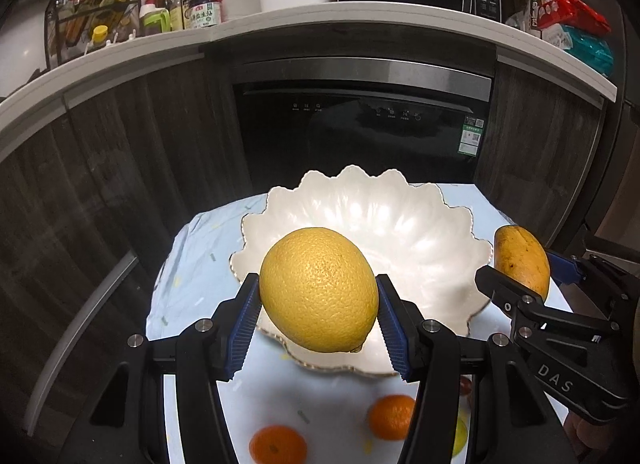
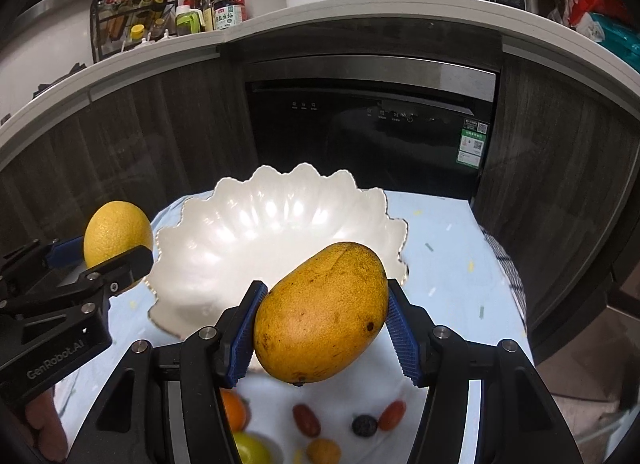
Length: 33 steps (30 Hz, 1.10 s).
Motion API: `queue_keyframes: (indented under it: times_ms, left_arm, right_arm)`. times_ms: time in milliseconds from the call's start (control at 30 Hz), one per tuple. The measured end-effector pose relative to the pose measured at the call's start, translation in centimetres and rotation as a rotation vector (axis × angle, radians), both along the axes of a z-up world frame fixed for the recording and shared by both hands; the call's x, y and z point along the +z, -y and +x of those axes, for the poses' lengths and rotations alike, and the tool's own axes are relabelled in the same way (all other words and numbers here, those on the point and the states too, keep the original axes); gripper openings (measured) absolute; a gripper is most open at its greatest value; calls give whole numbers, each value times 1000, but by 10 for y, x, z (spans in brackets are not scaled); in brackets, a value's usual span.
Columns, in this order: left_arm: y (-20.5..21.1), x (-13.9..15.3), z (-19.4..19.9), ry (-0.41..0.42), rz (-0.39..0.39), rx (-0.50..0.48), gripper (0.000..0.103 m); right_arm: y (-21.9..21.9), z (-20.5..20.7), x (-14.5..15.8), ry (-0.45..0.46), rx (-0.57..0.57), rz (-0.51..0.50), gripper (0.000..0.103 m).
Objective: Organize fruits
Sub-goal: 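Carry the lemon and mango over the white bowl and open both grippers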
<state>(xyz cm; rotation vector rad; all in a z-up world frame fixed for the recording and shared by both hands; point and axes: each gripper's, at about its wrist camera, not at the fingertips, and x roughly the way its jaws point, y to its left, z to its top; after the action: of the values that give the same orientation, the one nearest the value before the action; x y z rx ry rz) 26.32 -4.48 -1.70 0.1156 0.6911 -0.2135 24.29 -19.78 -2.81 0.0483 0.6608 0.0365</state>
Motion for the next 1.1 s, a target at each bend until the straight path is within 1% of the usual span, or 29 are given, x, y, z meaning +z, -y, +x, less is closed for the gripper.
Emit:
queue_keyframes:
  times_ms: [233, 567, 900, 1000, 1067, 1100]
  left_arm:
    - [-1, -17, 29, -52, -15, 0, 55]
    - [-4, -35, 64, -120, -12, 27, 55]
    - [-2, -48, 75, -168, 19, 42, 56]
    - [-2, -52, 76, -189, 25, 47, 56]
    - [-3, -54, 77, -204, 29, 53, 57]
    - [-3, -54, 77, -199, 31, 55, 58]
  right_arm:
    - [1, 26, -3, -7, -5, -26, 59]
    - [6, 60, -14, -53, -26, -47, 59]
    - [15, 76, -31, -133, -63, -60, 59]
    - [16, 77, -34, -142, -80, -66, 59]
    - [17, 78, -34, -147, -88, -67, 61]
    - [17, 78, -34, -144, -90, -66, 63]
